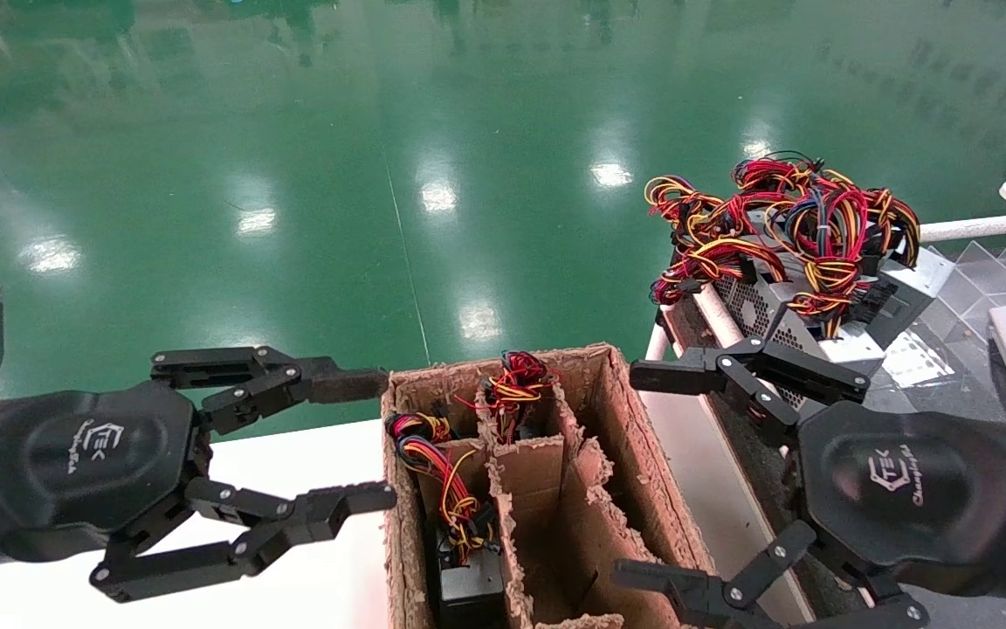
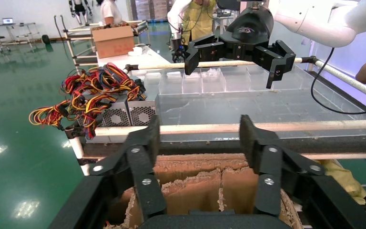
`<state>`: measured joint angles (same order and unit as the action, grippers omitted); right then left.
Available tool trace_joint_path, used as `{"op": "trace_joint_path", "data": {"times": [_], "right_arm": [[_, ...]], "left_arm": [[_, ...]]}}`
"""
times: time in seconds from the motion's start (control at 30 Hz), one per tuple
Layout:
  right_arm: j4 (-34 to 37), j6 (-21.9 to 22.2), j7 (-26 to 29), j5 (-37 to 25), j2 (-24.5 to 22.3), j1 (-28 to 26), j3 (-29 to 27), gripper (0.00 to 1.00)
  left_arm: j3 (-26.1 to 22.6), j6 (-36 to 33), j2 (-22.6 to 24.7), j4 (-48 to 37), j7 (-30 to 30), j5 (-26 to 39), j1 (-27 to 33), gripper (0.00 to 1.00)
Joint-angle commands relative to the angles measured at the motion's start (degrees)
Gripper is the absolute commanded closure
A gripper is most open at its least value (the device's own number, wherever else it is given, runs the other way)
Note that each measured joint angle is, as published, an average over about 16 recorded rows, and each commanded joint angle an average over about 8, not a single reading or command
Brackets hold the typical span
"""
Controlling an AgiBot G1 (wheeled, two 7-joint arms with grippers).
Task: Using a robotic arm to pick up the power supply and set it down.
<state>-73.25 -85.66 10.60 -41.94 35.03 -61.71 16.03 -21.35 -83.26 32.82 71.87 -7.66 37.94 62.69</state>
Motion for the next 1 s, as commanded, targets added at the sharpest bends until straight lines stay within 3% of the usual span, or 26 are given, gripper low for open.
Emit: {"op": "trace_joint_path", "data": {"times": [0.03, 0.8, 0.83, 1.0], "right_arm": [[0.0, 0.0, 0.0, 0.0, 0.0, 0.0, 0.0, 0.0], [0.0, 0.0, 0.0, 0.0, 0.0, 0.0, 0.0, 0.0], [0.0, 0.0, 0.0, 0.0, 0.0, 0.0, 0.0, 0.0], [0.4, 1.0, 0.2, -1.0, 0.2, 0.0, 0.3, 0.0]], "left_arm": [[0.0, 0.0, 0.0, 0.0, 0.0, 0.0, 0.0, 1.0], [0.0, 0.0, 0.0, 0.0, 0.0, 0.0, 0.0, 1.0], [0.0, 0.0, 0.0, 0.0, 0.0, 0.0, 0.0, 0.93], [0.0, 0.0, 0.0, 0.0, 0.0, 0.0, 0.0, 0.3]]}}
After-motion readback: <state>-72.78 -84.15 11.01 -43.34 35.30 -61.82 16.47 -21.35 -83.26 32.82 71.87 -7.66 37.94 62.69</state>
